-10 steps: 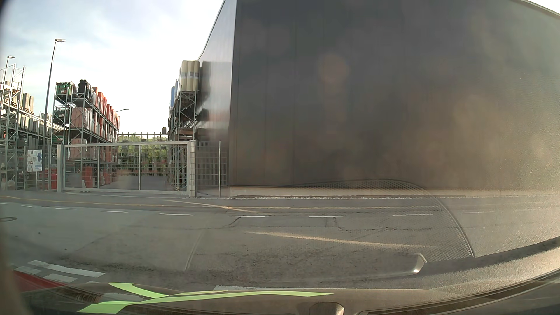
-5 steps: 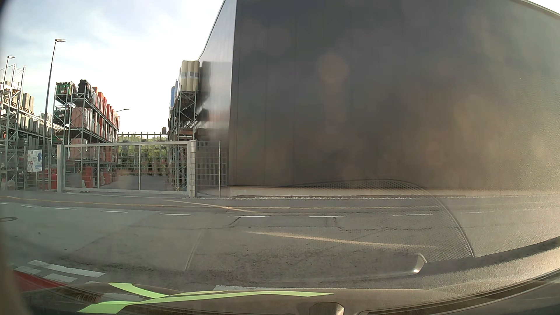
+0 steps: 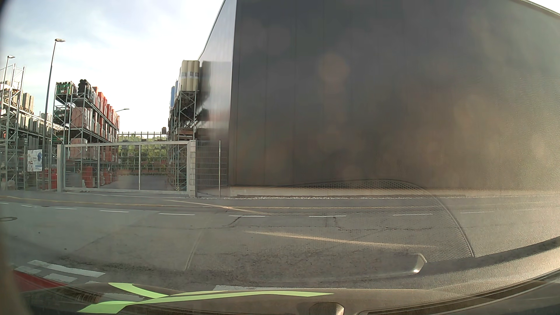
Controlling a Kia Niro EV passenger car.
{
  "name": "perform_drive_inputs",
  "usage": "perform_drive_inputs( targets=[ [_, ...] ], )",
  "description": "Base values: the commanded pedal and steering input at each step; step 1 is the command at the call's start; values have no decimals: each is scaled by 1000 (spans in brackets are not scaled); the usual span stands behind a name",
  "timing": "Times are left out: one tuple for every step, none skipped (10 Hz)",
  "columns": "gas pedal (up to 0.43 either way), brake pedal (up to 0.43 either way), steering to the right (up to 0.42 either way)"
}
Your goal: Follow the waypoints while adhering to traffic rules and regulations
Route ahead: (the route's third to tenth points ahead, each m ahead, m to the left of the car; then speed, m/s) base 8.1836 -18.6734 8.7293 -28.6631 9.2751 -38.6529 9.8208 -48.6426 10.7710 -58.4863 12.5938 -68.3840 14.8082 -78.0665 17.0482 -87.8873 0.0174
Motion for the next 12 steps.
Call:
perform_drive_inputs(
  targets=[
    [0,402,447],
    [0,402,447],
    [0,402,447],
    [0,409,446],
    [0,409,446],
    [0,409,446],
    [0,409,446],
    [0,409,446],
    [0,409,446],
    [0,409,446],
    [0,409,446],
    [0,409,446]
  ],
)
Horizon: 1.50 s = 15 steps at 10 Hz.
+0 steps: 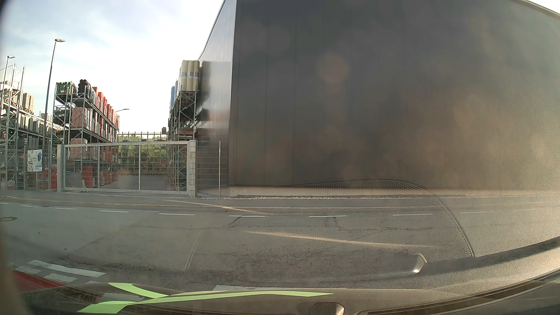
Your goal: Follow the waypoints while adhering to traffic rules and regulations
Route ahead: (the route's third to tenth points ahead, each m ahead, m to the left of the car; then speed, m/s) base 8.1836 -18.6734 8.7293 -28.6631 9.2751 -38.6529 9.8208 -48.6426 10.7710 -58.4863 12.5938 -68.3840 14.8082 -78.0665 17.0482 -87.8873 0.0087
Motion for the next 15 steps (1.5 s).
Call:
perform_drive_inputs(
  targets=[
    [0,409,446],
    [0,409,446],
    [0,409,446],
    [0,409,446],
    [0,409,446],
    [0,409,445],
    [0,415,444],
    [0,415,443],
    [0,421,443],
    [0,427,443],
    [0,433,443],
    [0,439,443],
    [0,451,443],
    [0,463,444],
    [0,476,444]
  ],
)
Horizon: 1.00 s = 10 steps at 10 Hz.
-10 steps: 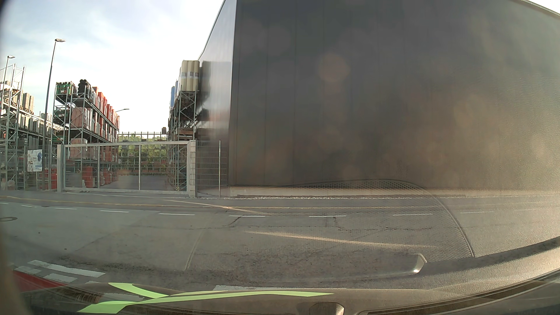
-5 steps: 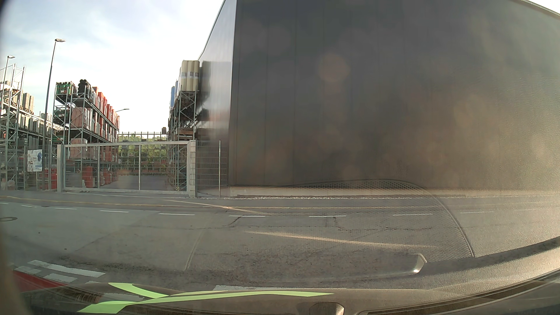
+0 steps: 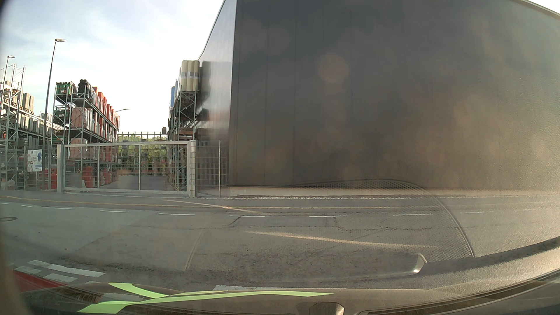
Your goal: Follow the waypoints while adhering to traffic rules and regulations
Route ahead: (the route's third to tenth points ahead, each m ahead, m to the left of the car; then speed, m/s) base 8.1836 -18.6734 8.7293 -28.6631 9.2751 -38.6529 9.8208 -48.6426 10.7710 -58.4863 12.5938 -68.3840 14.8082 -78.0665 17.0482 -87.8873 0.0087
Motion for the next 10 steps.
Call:
perform_drive_inputs(
  targets=[
    [0,488,444],
    [0,506,444],
    [0,524,444],
    [0,543,444],
    [0,555,444],
    [0,567,444],
    [0,567,444],
    [0,567,444],
    [0,561,444],
    [0,561,444]
  ],
)
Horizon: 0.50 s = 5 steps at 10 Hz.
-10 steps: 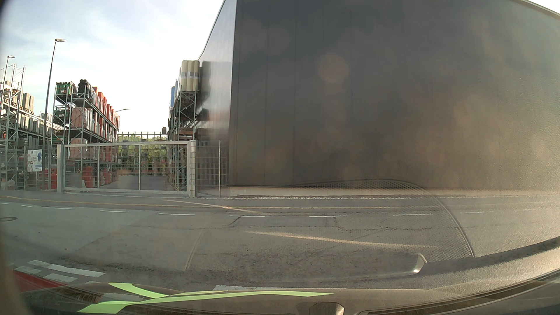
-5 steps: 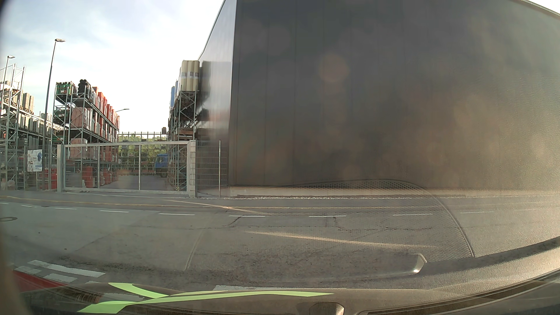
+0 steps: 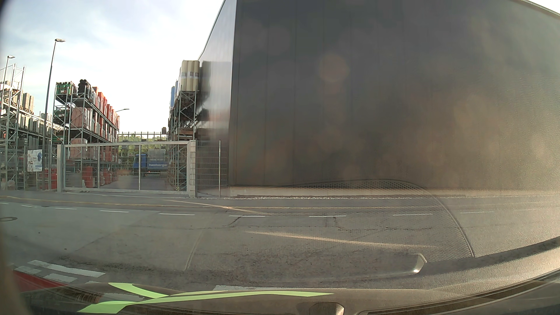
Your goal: Follow the waypoints while adhering to traffic rules and regulations
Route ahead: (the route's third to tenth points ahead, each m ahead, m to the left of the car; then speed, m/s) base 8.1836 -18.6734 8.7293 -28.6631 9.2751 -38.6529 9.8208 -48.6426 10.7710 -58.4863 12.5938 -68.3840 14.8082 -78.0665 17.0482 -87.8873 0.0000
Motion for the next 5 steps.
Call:
perform_drive_inputs(
  targets=[
    [0,561,444],
    [0,555,444],
    [0,555,444],
    [0,555,444],
    [0,555,444]
  ],
)
